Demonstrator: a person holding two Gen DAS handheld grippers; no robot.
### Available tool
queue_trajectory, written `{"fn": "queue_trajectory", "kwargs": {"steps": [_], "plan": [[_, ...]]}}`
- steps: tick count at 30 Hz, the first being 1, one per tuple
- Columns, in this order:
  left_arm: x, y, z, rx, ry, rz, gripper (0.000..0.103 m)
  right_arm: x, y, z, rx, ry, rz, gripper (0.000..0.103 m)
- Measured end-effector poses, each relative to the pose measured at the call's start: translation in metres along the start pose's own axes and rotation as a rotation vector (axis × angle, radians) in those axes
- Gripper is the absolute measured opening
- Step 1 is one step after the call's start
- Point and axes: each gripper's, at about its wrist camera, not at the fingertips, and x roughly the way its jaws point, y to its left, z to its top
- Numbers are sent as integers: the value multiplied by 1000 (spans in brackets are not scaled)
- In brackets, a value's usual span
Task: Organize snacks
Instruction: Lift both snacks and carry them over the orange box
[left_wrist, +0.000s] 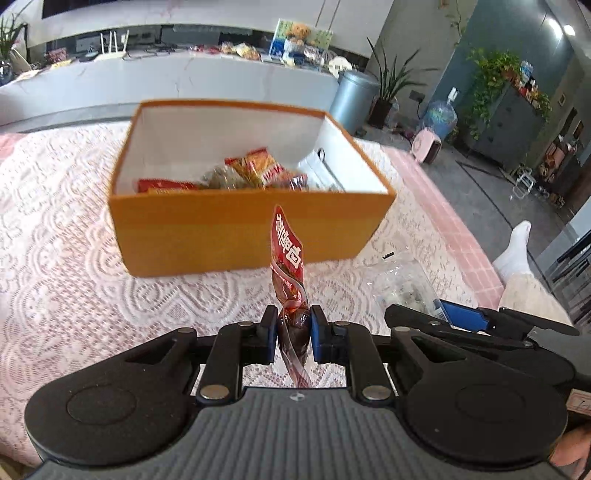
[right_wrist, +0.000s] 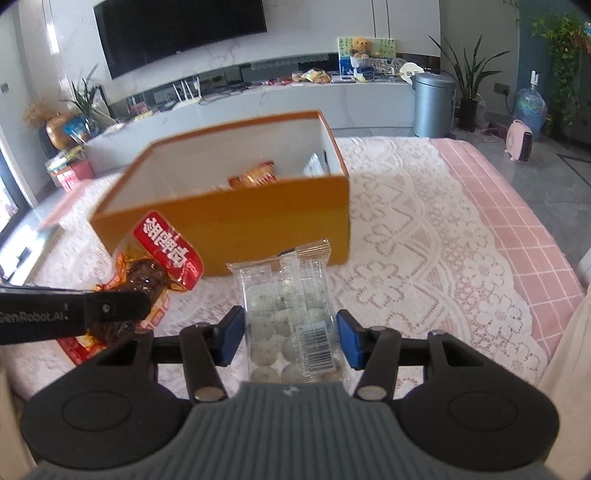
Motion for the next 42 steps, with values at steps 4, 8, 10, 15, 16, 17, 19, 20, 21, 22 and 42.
{"fn": "queue_trajectory", "kwargs": {"steps": [4,8,10,15,16,17,19,20,21,22,42], "plan": [[-17,2,8,8,-48,10,19,-18,11,11,-1,-27,30,52],[-30,4,16,10,-88,21,19,-31,24,22,-24,-58,57,52],[-33,6,22,12,-106,23,19,-35,30,30,-39,-74,69,52],[-41,10,41,24,-155,36,19,-41,46,53,-87,-119,86,52],[-42,11,46,27,-167,40,19,-41,49,58,-97,-128,88,52],[-42,12,50,30,-174,44,19,-41,52,63,-104,-135,91,52],[-41,15,59,33,-191,58,19,-39,56,73,-110,-143,101,52],[-41,15,61,36,-197,68,19,-37,58,78,-114,-146,108,52],[-39,17,65,38,-203,77,19,-35,60,83,-118,-149,113,52],[-37,18,70,38,-209,87,19,-33,63,88,-123,-153,115,52],[33,54,118,30,-154,194,19,74,88,150,-193,-107,71,52]]}}
